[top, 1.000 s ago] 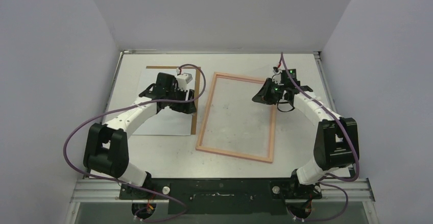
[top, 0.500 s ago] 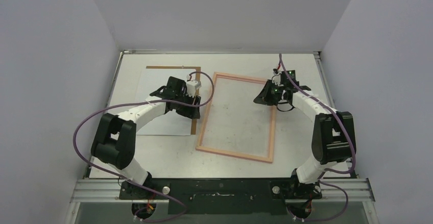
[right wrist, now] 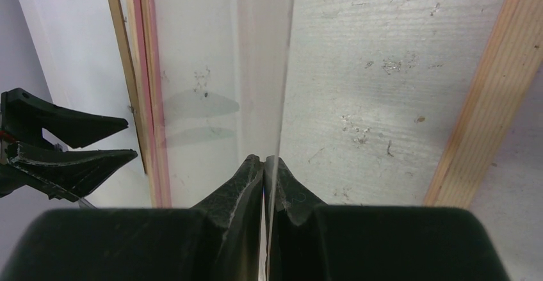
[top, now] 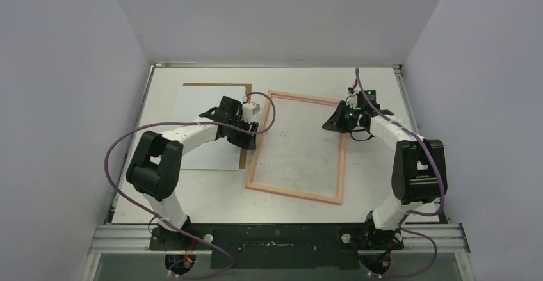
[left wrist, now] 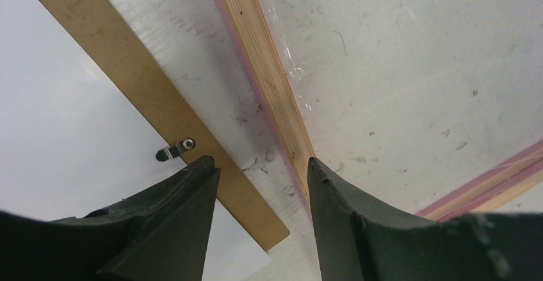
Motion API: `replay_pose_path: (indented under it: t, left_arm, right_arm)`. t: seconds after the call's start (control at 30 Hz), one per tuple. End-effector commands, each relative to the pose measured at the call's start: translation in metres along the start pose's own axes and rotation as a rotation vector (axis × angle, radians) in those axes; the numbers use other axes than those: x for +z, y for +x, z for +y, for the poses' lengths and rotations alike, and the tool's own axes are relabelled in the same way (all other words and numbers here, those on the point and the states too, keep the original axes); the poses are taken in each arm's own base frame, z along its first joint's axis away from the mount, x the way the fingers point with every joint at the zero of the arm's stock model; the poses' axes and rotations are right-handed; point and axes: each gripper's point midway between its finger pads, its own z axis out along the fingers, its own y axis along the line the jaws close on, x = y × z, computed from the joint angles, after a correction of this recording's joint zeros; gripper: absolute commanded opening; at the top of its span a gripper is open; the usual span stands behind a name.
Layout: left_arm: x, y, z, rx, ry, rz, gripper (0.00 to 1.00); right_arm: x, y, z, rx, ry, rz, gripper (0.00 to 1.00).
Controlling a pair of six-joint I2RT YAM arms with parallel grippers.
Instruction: Put the photo into the frame
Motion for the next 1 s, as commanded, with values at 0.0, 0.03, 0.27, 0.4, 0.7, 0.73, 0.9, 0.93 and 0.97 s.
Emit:
replay_pose_path:
  t: [0.0, 0.03, 0.27, 0.4, 0.7, 0.73, 0.9, 0.93, 0.97]
  left_arm:
    - [0.003, -0.030, -0.004, 0.034, 0.000, -0.075, 0.51]
    - [0.004, -0.030, -0.004, 0.037, -0.001, -0.073, 0.51]
    - [0.011, -0.030, -0.001, 0.041, -0.013, -0.068, 0.49]
    - [0.013, -0.032, 0.000, 0.042, -0.018, -0.070, 0.42]
    - [0.014, -0.029, -0.002, 0.041, -0.008, -0.083, 0.19]
    - [0.014, -0.028, -0.002, 0.042, -0.008, -0.083, 0.18]
    - [0.016, -0.026, 0.000, 0.042, -0.012, -0.082, 0.16]
    - [0.016, -0.026, 0.000, 0.042, -0.011, -0.082, 0.16]
    - [0.016, -0.026, 0.000, 0.041, -0.012, -0.080, 0.15]
  right_arm:
    - [0.007, -0.005, -0.004, -0.035, -0.022, -0.015, 0.05]
    - [0.008, -0.005, -0.003, -0.037, -0.026, -0.011, 0.05]
    - [0.010, 0.000, -0.002, -0.041, -0.048, 0.035, 0.05]
    - [0.011, 0.003, 0.000, -0.017, -0.069, 0.063, 0.05]
    - [0.009, 0.005, 0.004, 0.062, -0.116, 0.089, 0.05]
    - [0.008, 0.005, 0.005, 0.071, -0.123, 0.089, 0.05]
    - [0.004, -0.001, 0.019, 0.119, -0.184, 0.086, 0.05]
    - [0.003, -0.002, 0.022, 0.129, -0.196, 0.086, 0.05]
    - [0.003, -0.002, 0.025, 0.137, -0.206, 0.087, 0.05]
